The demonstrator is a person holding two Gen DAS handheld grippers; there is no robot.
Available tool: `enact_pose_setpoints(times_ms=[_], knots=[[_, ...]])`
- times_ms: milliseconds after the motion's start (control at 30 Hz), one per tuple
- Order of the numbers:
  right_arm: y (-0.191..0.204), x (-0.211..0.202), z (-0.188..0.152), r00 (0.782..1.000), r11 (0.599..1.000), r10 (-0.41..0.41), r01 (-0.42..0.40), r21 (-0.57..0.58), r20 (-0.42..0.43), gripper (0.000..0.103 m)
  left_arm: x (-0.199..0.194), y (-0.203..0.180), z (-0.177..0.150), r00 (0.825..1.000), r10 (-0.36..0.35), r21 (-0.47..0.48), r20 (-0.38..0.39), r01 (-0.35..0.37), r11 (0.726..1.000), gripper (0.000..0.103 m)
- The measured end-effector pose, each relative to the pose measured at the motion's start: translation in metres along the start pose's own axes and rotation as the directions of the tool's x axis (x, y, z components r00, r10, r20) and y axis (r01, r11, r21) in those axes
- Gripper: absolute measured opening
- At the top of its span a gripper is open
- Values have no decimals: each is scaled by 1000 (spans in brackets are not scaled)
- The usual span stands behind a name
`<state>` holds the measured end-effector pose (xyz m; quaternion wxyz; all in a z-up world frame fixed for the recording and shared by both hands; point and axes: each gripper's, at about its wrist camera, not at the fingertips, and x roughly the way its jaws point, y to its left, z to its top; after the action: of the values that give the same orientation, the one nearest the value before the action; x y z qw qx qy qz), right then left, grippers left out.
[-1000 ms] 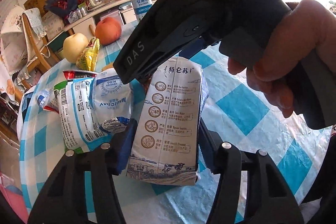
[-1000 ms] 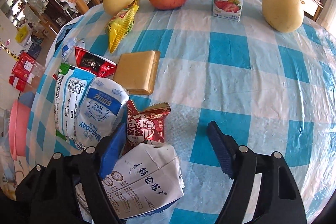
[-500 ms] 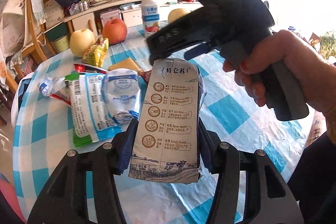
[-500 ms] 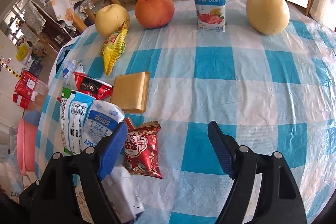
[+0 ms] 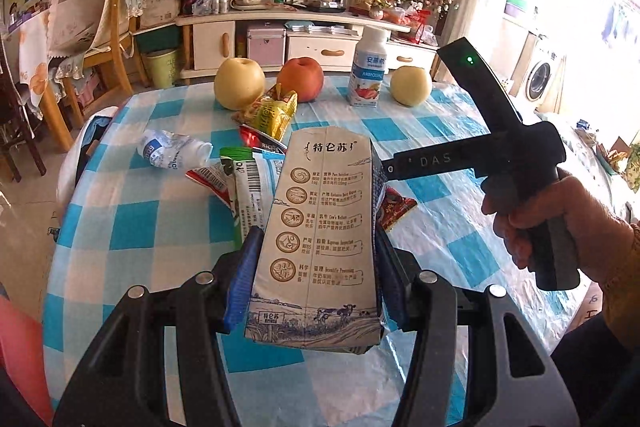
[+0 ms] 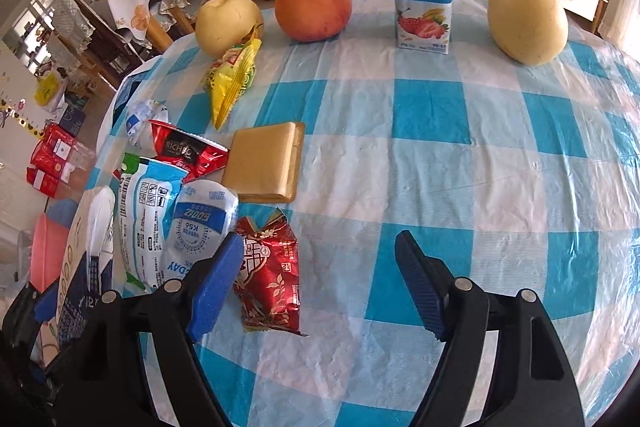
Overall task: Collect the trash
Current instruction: 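Grasp the white milk carton lying on the table with the left gripper, then grasp the red snack wrapper with the right gripper while the left gripper holds the carton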
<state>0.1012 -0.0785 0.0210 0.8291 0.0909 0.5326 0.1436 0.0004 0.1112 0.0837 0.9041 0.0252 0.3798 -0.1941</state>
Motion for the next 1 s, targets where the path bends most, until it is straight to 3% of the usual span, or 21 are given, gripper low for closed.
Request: enact_pose_setpoints(times_ms=[133, 333, 467, 500, 600, 900, 1000], knots=[[12, 6, -4, 999, 999, 26, -26, -38, -21, 77, -3, 7, 2, 1000, 0, -27, 13, 0, 1000, 55], [34, 14, -10, 1000, 993, 4, -7, -119, -25, 62, -11, 26, 6, 999, 17, -94, 39, -14, 996, 55], [38, 14, -11, 1000, 992, -11, 8, -128, -17, 61, -16, 36, 6, 998, 29, -123, 50, -23, 992, 55], [38, 14, -12, 1000, 992, -7, 5, -130, -11, 58, -16, 37, 6, 998, 32, -129, 52, -25, 991, 55], [42, 13, -14, 1000, 991, -6, 6, -137, 0, 34, -19, 44, 7, 998, 34, -148, 60, -25, 989, 56], [45, 19, -15, 998, 984, -54, 56, -170, 17, 37, -26, 58, 6, 996, 43, -189, 80, -27, 982, 56], [47, 18, -16, 997, 983, -72, 76, -170, 28, 33, -29, 62, 6, 995, 46, -201, 90, -27, 979, 56]])
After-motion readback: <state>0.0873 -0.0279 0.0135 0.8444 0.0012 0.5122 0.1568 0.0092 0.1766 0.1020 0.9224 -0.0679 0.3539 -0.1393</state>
